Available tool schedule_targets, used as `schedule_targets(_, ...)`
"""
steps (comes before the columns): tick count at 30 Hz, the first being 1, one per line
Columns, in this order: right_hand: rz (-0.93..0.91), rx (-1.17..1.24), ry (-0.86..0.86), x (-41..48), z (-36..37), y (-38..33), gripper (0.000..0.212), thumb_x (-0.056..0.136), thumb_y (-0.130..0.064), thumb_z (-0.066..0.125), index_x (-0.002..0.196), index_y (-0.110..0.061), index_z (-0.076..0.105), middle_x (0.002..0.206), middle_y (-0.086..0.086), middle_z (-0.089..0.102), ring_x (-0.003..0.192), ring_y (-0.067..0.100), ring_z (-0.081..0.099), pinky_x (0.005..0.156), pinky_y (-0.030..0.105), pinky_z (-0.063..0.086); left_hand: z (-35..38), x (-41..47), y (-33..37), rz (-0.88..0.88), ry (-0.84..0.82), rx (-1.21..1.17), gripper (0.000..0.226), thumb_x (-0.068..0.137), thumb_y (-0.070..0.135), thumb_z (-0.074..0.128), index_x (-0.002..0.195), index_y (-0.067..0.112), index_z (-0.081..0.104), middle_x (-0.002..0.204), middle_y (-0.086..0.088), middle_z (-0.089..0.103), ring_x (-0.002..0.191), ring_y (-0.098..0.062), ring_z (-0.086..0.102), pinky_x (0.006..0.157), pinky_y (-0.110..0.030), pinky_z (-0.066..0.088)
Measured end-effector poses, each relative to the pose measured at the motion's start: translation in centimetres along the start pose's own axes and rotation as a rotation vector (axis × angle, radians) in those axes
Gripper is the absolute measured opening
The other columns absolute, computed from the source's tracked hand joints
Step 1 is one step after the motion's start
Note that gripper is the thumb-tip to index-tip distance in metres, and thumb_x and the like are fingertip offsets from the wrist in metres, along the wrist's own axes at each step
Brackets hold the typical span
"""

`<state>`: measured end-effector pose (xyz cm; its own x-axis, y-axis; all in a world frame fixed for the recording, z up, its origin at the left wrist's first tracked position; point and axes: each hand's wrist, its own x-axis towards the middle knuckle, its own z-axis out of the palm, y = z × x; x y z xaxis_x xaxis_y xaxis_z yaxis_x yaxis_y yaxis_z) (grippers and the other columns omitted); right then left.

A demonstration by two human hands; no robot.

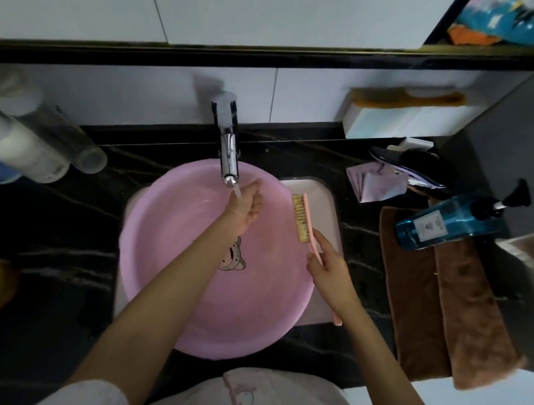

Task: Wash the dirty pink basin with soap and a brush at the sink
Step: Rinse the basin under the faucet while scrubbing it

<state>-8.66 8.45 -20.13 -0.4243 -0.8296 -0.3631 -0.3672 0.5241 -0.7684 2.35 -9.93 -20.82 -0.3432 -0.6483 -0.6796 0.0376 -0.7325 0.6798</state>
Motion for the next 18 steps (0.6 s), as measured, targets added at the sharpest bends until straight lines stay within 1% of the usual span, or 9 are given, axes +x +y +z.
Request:
schedule_targets(4,0.002,-0.002,0.001,-0.3,0.2,0.4,0.053,0.094,-0.020,0.044,0.145,-0.030,0.032,0.095,0.006,0.068,0.079,0.019,0.064,0.078,0.045,0.055,-0.2,-0.3,-0.2,0.140,0.033,0.159,0.038,0.087,0.002,0.059,0.065,0.020,0.033,0.058,0.002,0.032,0.046,-0.007,0.032,0.035,-0.015,0.028)
schedule_targets(5,0.001,-0.004,0.001,-0.4,0.1,0.4,0.053,0.095,-0.021,0.044,0.145,-0.030,0.032,0.095,0.007,0.068,0.080,0.021,0.065,0.079,0.045,0.055,-0.2,-0.3,-0.3,0.163,0.031,0.197,0.032,0.086,-0.002,0.059,0.069,0.018,0.041,0.063,0.001,0.032,0.049,-0.009,0.034,0.036,-0.015,0.031)
schedule_targets(6,0.001,-0.004,-0.001,-0.5,0.1,0.3,0.053,0.095,-0.020,0.044,0.146,-0.029,0.032,0.099,0.008,0.068,0.084,0.022,0.065,0.081,0.045,0.054,0.0,-0.7,-0.1,0.170,0.044,0.201,0.015,0.085,-0.001,0.060,0.082,0.011,0.053,0.066,0.001,0.035,0.052,-0.009,0.037,0.038,-0.014,0.033)
schedule_targets(8,0.004,0.004,-0.006,-0.5,0.2,0.2,0.053,0.095,-0.019,0.044,0.146,-0.027,0.032,0.114,0.009,0.065,0.095,0.023,0.063,0.086,0.042,0.052,0.1,-0.9,0.1,0.161,0.119,0.236,0.031,0.087,0.014,0.064,0.114,0.002,0.055,0.069,0.002,0.043,0.055,-0.010,0.042,0.042,-0.016,0.037)
schedule_targets(9,0.005,0.010,-0.011,-0.6,0.2,0.1,0.053,0.096,-0.019,0.043,0.146,-0.026,0.031,0.119,0.007,0.062,0.098,0.021,0.061,0.088,0.039,0.052,0.2,-0.9,0.2,0.159,0.133,0.283,0.028,0.089,0.025,0.062,0.109,0.006,0.057,0.066,0.002,0.045,0.053,-0.010,0.042,0.043,-0.018,0.036)
schedule_targets(10,0.008,0.008,-0.016,-0.7,0.2,0.0,0.052,0.096,-0.019,0.043,0.146,-0.026,0.031,0.121,0.006,0.061,0.098,0.019,0.060,0.087,0.036,0.051,0.3,-1.2,0.4,0.141,0.135,0.337,0.024,0.092,0.036,0.056,0.088,0.012,0.056,0.061,0.003,0.042,0.049,-0.010,0.040,0.042,-0.019,0.034)
schedule_targets(12,0.002,-0.008,-0.020,-0.7,0.3,-0.1,0.051,0.096,-0.018,0.043,0.146,-0.024,0.032,0.119,0.004,0.061,0.093,0.015,0.058,0.084,0.030,0.049,0.4,-1.3,0.6,0.105,0.117,0.440,0.043,0.098,0.045,0.037,0.064,0.018,0.039,0.054,0.003,0.034,0.043,-0.011,0.032,0.040,-0.019,0.028)
schedule_targets(15,0.000,0.029,-0.050,-0.7,0.5,-0.4,0.048,0.096,-0.015,0.042,0.143,-0.024,0.037,0.110,0.004,0.063,0.092,0.019,0.060,0.081,0.033,0.050,0.2,-1.4,0.5,0.118,0.112,0.480,0.043,0.102,0.033,0.028,0.064,0.016,0.038,0.056,0.001,0.037,0.047,-0.012,0.035,0.042,-0.019,0.031)
schedule_targets(18,0.065,0.206,-0.184,-0.5,0.9,-1.8,0.023,0.098,-0.015,0.038,0.109,-0.026,0.055,0.076,-0.003,0.056,0.062,0.015,0.051,0.051,0.019,0.044,-0.2,-1.8,0.4,0.130,0.116,0.514,0.021,0.098,0.004,0.030,0.090,0.008,0.049,0.068,-0.005,0.047,0.055,-0.015,0.042,0.048,-0.024,0.036)
